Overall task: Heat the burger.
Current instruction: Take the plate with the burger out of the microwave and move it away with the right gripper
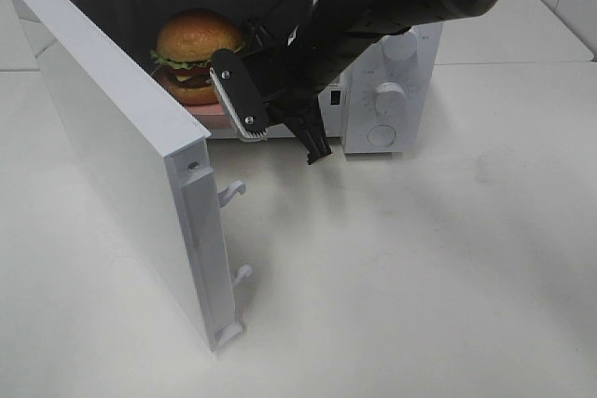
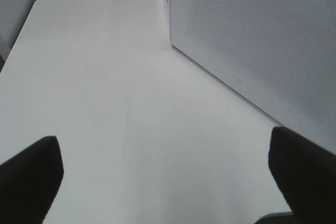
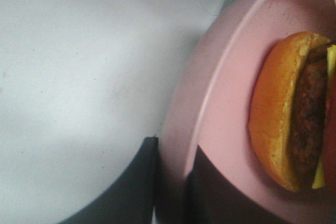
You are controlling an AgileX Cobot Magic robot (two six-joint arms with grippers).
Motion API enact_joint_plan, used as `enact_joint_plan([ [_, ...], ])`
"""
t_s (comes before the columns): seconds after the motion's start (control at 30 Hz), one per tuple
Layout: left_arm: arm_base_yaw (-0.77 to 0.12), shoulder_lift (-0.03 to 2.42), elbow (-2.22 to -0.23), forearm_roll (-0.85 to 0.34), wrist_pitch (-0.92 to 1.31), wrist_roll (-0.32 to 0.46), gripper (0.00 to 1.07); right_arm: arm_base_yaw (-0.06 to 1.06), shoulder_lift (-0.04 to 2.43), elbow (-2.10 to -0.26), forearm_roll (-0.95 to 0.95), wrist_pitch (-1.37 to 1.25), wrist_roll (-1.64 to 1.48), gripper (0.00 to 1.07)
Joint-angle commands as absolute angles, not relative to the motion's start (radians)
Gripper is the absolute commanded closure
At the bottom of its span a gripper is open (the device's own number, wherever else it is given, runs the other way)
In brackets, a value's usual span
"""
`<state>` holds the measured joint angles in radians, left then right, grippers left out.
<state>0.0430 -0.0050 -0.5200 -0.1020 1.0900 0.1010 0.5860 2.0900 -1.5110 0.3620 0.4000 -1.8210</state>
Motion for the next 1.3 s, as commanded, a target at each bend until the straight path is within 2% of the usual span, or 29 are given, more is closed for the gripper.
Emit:
enact_joint_plan([
  [0.03, 0.043, -0.009, -0.518, -0.106, 1.075, 0.097, 0.07, 0.571, 2.03, -1.484, 0.401, 0.354, -1.877, 1.07],
  [0.5, 0.043, -0.009, -0.518, -0.106, 1.075, 0.097, 0.07, 0.571, 1.912, -1.324, 0.412, 0.363, -1.899, 1.07],
  [1.3, 0.043, -0.009, -0.518, -0.106, 1.075, 0.097, 0.07, 0.571, 1.545, -0.87, 0.411, 0.315, -1.89, 1.07],
])
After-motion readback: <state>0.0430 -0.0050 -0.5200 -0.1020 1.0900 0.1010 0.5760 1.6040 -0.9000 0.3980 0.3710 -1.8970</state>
